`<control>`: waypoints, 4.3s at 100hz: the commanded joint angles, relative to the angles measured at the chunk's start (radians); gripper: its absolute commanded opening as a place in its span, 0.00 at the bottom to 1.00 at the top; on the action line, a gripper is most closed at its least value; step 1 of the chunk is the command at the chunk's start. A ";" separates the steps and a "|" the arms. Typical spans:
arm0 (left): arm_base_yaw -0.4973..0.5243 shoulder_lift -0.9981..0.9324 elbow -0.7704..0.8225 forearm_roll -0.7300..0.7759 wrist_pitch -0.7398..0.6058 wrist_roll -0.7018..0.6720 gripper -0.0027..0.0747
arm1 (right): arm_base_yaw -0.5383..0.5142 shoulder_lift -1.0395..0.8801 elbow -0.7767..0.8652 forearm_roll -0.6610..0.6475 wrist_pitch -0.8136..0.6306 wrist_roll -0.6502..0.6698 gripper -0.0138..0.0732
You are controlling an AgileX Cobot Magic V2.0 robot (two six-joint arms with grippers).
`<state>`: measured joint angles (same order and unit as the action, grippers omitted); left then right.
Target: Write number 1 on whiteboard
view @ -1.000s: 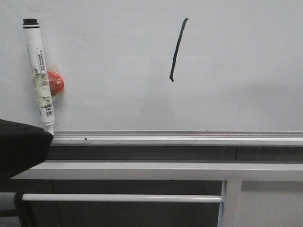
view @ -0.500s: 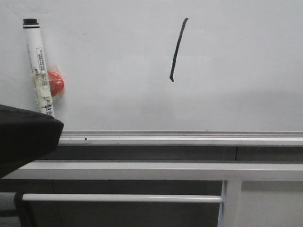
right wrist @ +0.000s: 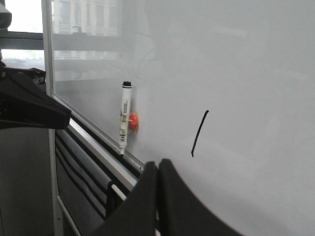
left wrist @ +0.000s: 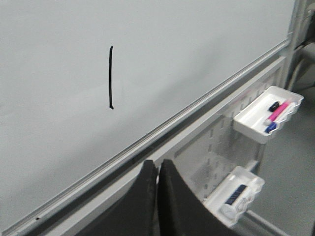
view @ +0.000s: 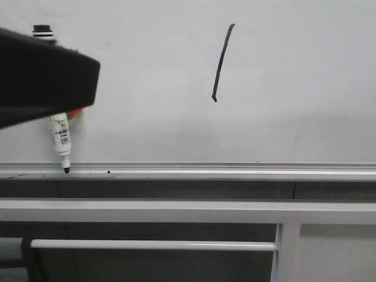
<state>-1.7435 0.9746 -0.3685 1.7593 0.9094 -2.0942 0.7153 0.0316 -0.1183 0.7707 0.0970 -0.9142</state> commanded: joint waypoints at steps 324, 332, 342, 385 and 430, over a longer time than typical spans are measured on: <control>1.610 -0.991 0.381 -1.883 -0.821 2.248 0.01 | -0.004 0.008 -0.024 0.005 -0.056 -0.008 0.09; 1.612 -0.991 0.381 -1.879 -0.778 2.248 0.01 | -0.004 0.008 -0.024 0.005 -0.056 -0.008 0.09; 1.629 -0.997 0.381 -1.871 -0.716 2.248 0.01 | -0.004 0.008 -0.024 0.005 -0.056 -0.008 0.09; 1.676 -1.002 0.381 -1.817 -0.638 2.248 0.01 | -0.004 0.008 -0.024 0.005 -0.056 -0.008 0.09; 1.719 -1.002 0.381 -1.818 -0.649 2.174 0.01 | -0.004 0.008 -0.024 0.005 -0.056 -0.008 0.09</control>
<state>-0.0265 -0.0048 0.0063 -0.0588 0.3317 0.1131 0.7153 0.0316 -0.1162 0.7707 0.0970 -0.9142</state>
